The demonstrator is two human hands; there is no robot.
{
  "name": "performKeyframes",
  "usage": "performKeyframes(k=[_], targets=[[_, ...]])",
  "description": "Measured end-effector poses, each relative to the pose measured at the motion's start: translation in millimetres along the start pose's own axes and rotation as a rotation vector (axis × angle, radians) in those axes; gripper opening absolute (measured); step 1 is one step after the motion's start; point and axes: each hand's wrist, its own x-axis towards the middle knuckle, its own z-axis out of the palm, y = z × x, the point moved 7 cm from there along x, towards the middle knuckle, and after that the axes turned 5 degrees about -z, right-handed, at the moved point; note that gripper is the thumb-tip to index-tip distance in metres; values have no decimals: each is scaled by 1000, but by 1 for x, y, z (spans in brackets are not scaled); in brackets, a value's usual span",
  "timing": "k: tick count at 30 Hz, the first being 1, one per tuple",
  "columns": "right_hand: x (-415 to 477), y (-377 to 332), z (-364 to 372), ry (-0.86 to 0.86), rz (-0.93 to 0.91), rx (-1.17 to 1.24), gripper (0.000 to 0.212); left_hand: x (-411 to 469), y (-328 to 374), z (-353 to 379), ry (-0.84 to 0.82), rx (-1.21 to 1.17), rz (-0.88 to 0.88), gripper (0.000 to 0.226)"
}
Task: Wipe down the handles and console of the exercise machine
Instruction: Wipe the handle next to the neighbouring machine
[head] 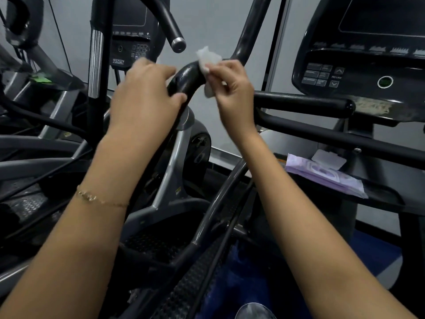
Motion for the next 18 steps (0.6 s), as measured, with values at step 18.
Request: performKeyframes(k=[18], targets=[[12,-72,35,-508,-180,-571,24,-54,-63,-9,-153,-168,-156,21]])
